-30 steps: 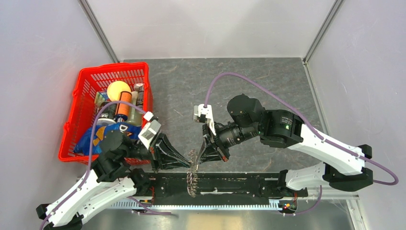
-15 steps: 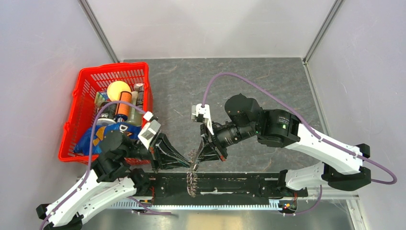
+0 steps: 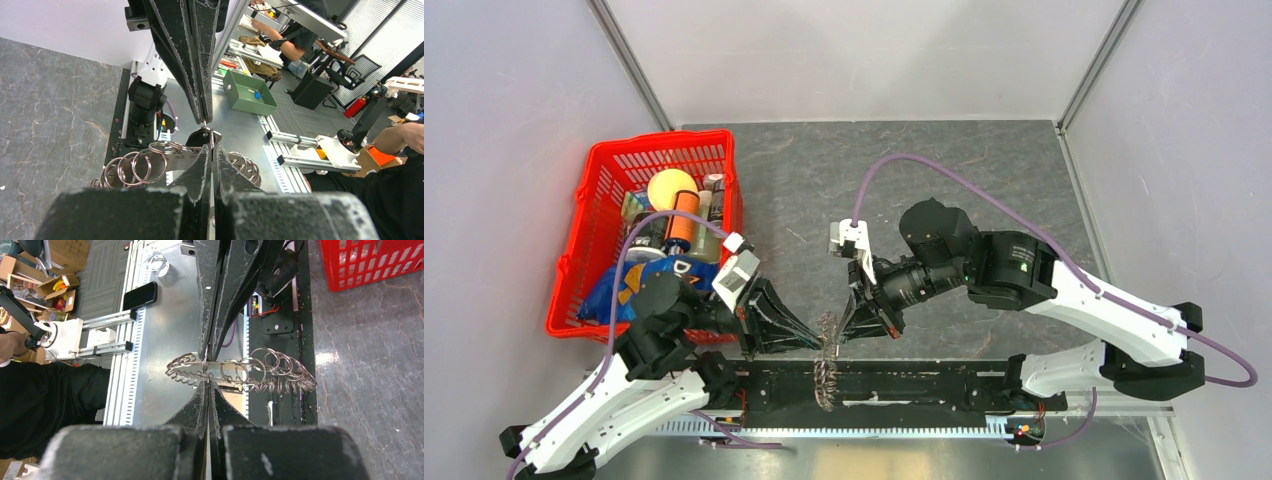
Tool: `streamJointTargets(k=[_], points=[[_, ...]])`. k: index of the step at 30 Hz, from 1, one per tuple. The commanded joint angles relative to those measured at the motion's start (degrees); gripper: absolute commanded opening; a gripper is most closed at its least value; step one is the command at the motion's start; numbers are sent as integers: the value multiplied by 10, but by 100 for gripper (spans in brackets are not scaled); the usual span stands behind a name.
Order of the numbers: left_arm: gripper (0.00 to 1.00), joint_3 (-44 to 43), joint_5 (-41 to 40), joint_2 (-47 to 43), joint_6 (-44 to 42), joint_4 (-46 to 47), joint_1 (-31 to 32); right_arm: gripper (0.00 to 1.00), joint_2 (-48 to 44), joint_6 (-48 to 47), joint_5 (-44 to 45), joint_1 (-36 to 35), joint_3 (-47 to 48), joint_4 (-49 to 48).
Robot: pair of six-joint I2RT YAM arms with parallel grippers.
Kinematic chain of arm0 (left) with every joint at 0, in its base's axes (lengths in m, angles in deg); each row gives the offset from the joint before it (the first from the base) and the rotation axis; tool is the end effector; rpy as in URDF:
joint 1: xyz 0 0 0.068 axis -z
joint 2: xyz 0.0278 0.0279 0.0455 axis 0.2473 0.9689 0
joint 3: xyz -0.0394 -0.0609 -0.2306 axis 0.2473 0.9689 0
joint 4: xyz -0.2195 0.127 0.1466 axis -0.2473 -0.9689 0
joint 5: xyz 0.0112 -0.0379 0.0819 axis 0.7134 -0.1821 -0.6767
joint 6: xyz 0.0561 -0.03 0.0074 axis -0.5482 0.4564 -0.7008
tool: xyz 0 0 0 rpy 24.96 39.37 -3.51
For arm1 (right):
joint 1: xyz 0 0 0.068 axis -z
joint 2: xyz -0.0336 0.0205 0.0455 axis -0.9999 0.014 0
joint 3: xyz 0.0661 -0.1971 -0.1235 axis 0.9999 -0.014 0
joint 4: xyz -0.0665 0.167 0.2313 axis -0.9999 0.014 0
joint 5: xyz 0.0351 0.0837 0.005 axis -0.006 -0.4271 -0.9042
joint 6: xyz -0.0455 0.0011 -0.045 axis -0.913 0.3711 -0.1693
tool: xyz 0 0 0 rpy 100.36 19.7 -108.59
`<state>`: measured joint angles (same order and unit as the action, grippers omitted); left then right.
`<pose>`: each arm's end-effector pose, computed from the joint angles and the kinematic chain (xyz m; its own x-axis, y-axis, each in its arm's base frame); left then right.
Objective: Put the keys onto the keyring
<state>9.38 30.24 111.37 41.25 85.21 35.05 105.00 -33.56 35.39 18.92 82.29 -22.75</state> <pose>0.0822 -0.1526 0.3760 -0.4140 -0.0685 -0.9077 0.8996 -0.1833 -0.3964 0.0768 0.2903 0.4346 -0.3567 -0.4258 -0.8315 -0.9060 -0.0592 0.4190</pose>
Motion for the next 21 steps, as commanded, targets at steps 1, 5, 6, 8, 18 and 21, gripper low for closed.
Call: streamJointTargets(k=[1,5,6,8,18,21], points=[[2,-12,-5,1,-6,32,1,0,-22,-1,-1,-2,-4,-9],[2,-13,-5,4,-8,32,1,0,-21,0,-5,-2,-1,-13],[2,-13,-5,5,-8,32,1,0,-20,1,-7,-3,0,-14],[2,-13,-6,5,-8,32,1,0,-18,-1,-7,-3,2,-14],[2,-14,-4,4,-8,31,1,0,-4,-5,-11,-2,16,-14],[2,-13,-3,5,-8,32,1,0,-1,-5,-10,-2,17,-14]])
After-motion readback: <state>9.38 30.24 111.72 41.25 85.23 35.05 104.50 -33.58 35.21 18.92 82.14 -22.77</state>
